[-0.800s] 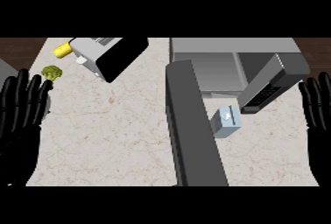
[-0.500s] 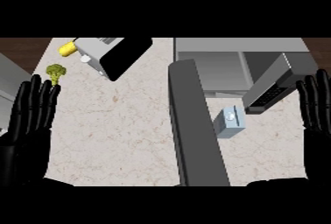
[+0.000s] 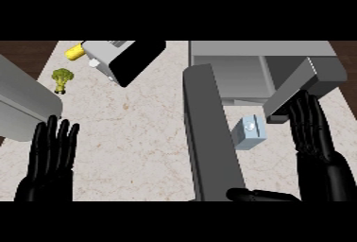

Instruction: Pick up the milk, place it into the microwave and close the microwave

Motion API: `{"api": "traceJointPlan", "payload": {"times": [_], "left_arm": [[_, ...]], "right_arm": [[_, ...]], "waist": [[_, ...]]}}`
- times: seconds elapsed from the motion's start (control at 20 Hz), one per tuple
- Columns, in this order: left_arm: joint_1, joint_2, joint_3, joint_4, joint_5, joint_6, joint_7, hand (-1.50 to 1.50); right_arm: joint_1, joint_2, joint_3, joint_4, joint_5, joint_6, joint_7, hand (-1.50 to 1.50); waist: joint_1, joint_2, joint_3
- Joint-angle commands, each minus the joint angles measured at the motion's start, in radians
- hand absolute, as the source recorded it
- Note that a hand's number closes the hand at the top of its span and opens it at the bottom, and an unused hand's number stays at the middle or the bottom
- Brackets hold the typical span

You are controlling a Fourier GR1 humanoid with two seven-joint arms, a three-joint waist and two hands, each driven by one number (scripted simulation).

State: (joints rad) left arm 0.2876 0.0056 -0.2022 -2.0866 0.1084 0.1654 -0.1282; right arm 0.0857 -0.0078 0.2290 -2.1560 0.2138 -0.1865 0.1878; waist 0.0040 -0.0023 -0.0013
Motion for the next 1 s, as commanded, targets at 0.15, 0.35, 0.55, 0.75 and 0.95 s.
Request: {"api": "traceJointPlan", "payload": {"times": [0.15,0.35,0.55,0.75,0.95], "left_arm": [[0.118,0.006,-0.056,0.027,0.02,-0.019,-0.126,-1.5],[0.234,-0.005,-0.158,-0.004,-0.014,-0.003,-0.201,-1.5],[0.265,0.041,-0.096,-0.002,0.06,-0.066,-0.235,-1.5],[0.253,0.041,-0.109,0.002,0.028,-0.033,-0.242,-1.5],[0.38,0.087,-0.111,-0.046,0.073,-0.073,-0.305,-1.5]], "right_arm": [[0.056,0.007,0.061,0.088,0.029,-0.078,-0.078,-1.5],[0.11,0.001,-0.01,0.143,-0.059,-0.028,-0.172,-1.5],[0.104,-0.022,-0.077,0.259,-0.169,-0.006,-0.247,-1.5],[0.079,0.007,-0.003,0.331,-0.127,-0.063,-0.3,-1.5],[0.085,0.008,-0.069,0.439,-0.152,-0.085,-0.416,-1.5]], "waist": [[-0.001,0.001,0.001],[0.0,0.001,0.001],[0.002,0.002,0.002],[0.001,0.002,0.001],[0.004,0.001,0.002]]}}
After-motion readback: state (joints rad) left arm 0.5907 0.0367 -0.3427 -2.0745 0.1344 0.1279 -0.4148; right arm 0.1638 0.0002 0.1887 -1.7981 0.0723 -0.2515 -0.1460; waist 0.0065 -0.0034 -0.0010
